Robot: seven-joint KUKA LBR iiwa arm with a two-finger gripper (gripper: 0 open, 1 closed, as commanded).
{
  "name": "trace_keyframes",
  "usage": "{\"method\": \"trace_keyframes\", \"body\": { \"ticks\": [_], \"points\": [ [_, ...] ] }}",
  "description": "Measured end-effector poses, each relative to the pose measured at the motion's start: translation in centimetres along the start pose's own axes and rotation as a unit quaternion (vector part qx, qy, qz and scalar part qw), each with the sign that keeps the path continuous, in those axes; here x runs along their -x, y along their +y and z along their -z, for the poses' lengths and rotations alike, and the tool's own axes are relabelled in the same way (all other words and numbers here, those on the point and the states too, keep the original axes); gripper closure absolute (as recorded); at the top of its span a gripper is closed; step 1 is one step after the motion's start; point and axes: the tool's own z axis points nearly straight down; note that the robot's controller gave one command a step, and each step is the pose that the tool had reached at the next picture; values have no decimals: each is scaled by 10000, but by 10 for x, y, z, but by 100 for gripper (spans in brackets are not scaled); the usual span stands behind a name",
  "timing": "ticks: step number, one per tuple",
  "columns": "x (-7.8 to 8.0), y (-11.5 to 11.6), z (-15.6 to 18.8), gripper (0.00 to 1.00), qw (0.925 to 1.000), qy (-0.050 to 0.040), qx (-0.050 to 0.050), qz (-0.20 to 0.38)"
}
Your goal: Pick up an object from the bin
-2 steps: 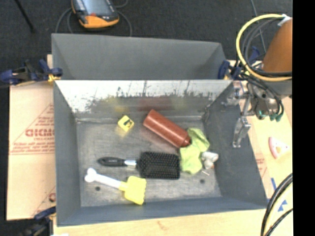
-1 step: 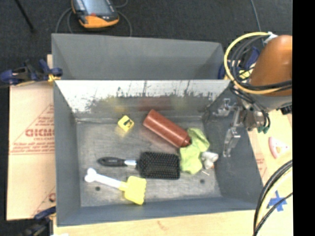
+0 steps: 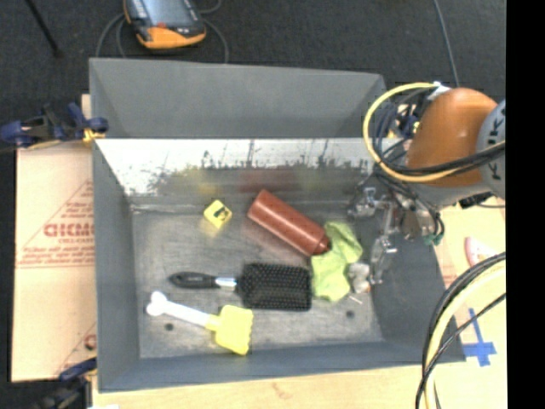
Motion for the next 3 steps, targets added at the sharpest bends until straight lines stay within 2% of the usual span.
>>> {"method": "trace_keyframes", "body": {
  "ticks": [1, 2, 3],
  "points": [
    [12, 15, -55, 100, 9556, 11, -1, 2945],
    [12, 15, -55, 100, 9557, 10, -1, 2944],
    [0, 35, -53, 100, 9353, -44, -70, 3537]
  ]
}}
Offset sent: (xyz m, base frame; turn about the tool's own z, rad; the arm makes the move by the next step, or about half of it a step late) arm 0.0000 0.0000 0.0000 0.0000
